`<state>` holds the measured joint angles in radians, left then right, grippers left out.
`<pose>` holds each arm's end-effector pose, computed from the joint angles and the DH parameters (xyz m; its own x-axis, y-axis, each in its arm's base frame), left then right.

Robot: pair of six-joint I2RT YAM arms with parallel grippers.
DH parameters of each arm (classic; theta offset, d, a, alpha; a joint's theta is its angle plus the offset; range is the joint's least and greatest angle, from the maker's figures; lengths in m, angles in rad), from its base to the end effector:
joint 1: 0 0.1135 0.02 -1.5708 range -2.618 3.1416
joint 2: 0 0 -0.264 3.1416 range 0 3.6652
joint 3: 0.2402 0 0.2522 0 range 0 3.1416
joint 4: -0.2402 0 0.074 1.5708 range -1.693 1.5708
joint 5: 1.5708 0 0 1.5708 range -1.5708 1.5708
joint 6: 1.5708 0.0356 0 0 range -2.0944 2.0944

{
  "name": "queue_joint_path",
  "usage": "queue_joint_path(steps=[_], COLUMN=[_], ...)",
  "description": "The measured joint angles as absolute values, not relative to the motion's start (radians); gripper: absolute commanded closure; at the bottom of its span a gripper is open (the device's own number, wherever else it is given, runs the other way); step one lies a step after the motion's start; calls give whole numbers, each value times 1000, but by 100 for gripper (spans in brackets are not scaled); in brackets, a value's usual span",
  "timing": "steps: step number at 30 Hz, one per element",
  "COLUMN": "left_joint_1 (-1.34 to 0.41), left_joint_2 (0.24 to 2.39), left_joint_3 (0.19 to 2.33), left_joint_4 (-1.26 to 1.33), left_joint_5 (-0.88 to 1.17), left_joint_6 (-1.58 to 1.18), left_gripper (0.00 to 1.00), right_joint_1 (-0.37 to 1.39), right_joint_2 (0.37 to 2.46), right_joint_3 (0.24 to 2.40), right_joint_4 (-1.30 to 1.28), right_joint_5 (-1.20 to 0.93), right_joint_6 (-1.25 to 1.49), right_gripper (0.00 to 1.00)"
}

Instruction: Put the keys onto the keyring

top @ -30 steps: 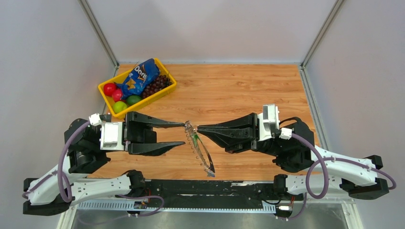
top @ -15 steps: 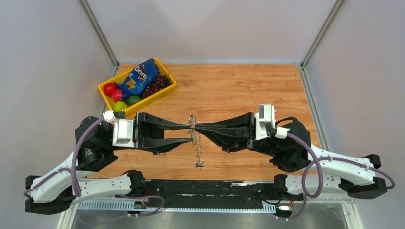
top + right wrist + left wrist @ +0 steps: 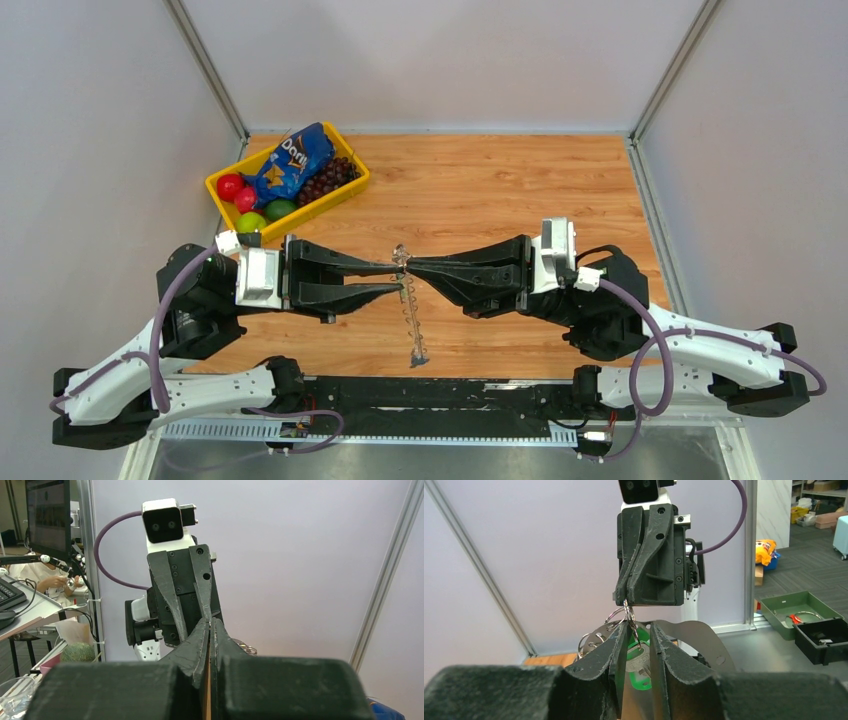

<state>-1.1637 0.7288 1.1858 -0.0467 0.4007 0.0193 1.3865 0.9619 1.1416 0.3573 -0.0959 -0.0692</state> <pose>0.0325 -0.1105 0.4938 0.1770 -0.3655 -0.9138 0.9839 0.0432 0.1733 0.0321 0.1907 0.4889 0.1622 0.4947 -0.8538 -0.9848 0.1361 -0.1083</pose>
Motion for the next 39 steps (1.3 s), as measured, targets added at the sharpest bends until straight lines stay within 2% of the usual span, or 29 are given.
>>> queue_joint_path(steps=[6,10,11,13,25,27,29,30,34,39], left_joint_1=[-1164,-1164,-1164,-1164,-1164,-1164,-1164,-1164,-1164,-1164], left_joint_2=[729,733,734,736,757,759,760,760,764,777], left_joint_3=[1186,1186,1186,1187,1217,1219,1221,1222,1250,1317], left_joint_4=[-47,-47,-47,-47,-121,-152,-178,-195,-275,-406], left_joint_5=[391,385,383,379,347,340,334,330,313,296], left_joint_6=[19,16,15,13,10,9,9,9,10,11], left_gripper=[77,89,95,99,100,100,100,100,100,100], right_joint_1=[1386,1386,1386,1386,1386,1386,1386,1386,1386,1386], right_joint_2=[963,963,963,963,929,918,910,905,892,899], right_joint_3=[1142,1142,1142,1142,1142,1144,1151,1156,1186,1292], right_joint_4=[357,357,357,358,265,213,162,128,-15,-253], right_joint_5=[-96,-96,-96,-96,-89,-80,-70,-61,-33,8], right_joint_6=[-73,-73,-73,-74,-104,-109,-110,-114,-116,-116], right_gripper=[100,100,100,100,100,86,63,59,54,53])
